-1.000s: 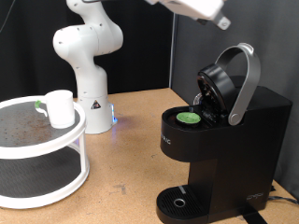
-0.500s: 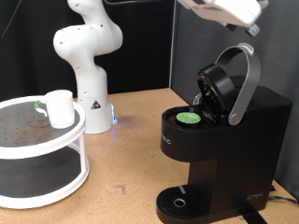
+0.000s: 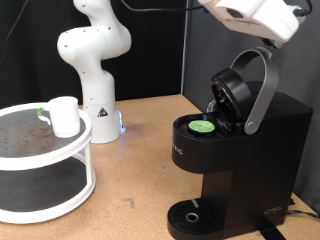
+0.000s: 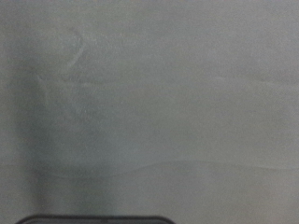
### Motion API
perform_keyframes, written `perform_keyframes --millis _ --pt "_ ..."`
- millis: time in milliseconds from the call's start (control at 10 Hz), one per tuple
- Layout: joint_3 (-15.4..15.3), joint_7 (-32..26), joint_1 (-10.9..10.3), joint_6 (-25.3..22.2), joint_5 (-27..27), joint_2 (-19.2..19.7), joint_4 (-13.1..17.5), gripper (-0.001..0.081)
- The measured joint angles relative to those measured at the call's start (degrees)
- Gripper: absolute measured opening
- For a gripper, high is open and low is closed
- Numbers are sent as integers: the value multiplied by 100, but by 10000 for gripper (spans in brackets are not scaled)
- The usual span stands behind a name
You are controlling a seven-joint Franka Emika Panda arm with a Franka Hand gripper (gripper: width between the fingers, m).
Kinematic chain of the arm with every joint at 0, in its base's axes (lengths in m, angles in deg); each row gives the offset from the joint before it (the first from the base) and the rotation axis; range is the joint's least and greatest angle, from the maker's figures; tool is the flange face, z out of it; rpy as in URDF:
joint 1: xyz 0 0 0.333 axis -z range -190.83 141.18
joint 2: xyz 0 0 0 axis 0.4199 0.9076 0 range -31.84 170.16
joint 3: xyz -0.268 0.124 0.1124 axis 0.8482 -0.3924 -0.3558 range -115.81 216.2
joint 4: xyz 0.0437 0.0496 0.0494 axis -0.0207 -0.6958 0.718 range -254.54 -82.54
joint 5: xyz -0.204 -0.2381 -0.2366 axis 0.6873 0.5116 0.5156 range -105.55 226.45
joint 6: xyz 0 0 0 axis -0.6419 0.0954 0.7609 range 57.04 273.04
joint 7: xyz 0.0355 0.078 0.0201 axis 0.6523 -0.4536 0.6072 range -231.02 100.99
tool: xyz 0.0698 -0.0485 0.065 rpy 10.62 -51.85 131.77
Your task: Make a cup of coffee with the keurig machine
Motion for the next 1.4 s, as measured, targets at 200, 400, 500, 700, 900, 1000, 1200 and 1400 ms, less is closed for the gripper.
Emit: perform_keyframes --millis 200,400,500,700,900,1000,1200,1400 --pt "-96 -39 -25 76 -150 10 23 112" --pt "-144 -25 -26 34 -127 15 32 8" --pt "-150 24 -25 -29 -24 24 26 8" --pt "-149 50 -16 -44 180 28 -50 3" --pt "-120 -21 1 -93 254 21 -144 3" --pt "-100 -102 24 -167 254 5 -158 3" --pt "6 -323 98 -426 426 -110 -211 3" --pt "105 -448 213 -660 831 -258 -351 3"
